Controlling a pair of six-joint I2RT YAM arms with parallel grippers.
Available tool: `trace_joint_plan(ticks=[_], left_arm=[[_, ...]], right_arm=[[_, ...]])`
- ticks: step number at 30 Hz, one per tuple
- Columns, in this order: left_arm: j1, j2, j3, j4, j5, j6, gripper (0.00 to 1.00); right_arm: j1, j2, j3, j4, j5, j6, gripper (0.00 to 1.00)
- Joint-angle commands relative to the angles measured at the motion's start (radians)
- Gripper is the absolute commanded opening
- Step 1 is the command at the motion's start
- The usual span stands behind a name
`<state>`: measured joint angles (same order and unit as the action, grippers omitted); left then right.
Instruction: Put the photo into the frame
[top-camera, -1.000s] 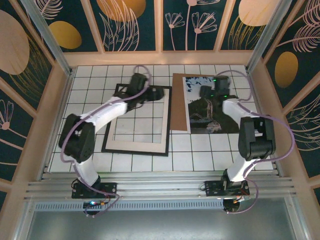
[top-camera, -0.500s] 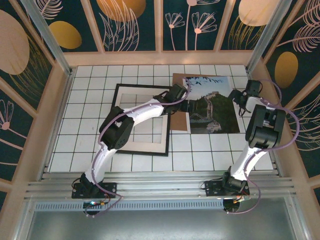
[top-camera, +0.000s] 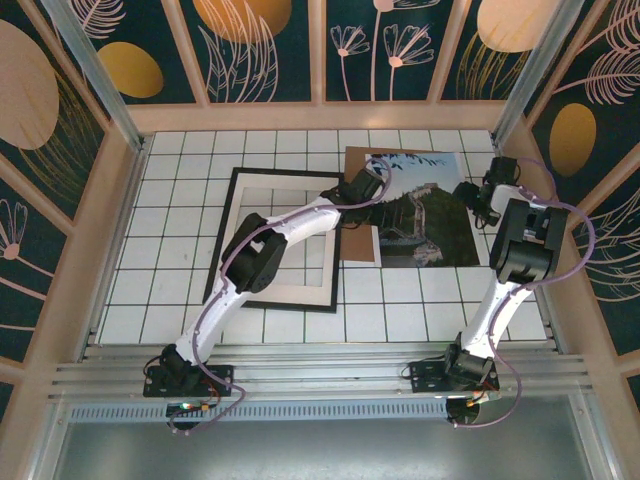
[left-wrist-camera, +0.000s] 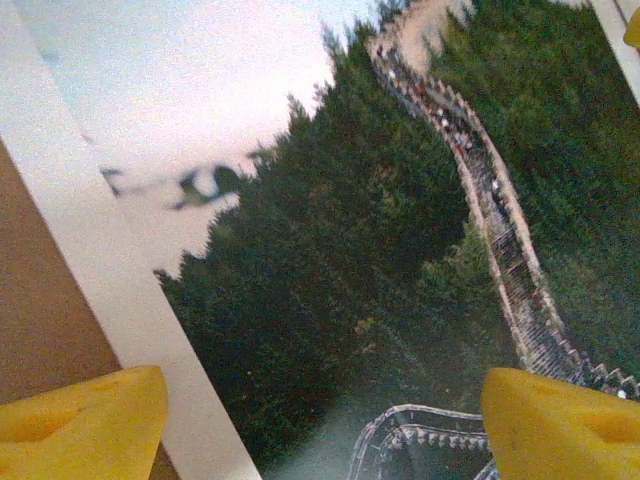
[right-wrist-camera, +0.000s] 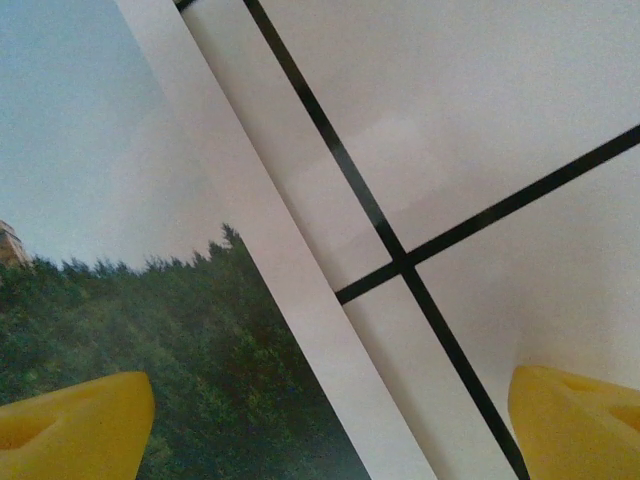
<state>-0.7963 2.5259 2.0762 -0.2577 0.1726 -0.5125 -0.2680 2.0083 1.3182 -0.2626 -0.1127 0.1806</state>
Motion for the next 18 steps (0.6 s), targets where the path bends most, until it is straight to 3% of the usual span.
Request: trace_joint_plan(ticks=[1,18], left_arm=[[-0.009,0.032,0.038,-0.034,0.034,0.022,0.82],[-0.010,0.032,-0.018,-0.019,0.041,0.026,0.81]], right_arm=[[-0.007,0.025,0.005,-0.044,-0.044,-0.023,0.91],[-0.026,-0.064,-0.149,0.067,-0.278,0.041,0.85]])
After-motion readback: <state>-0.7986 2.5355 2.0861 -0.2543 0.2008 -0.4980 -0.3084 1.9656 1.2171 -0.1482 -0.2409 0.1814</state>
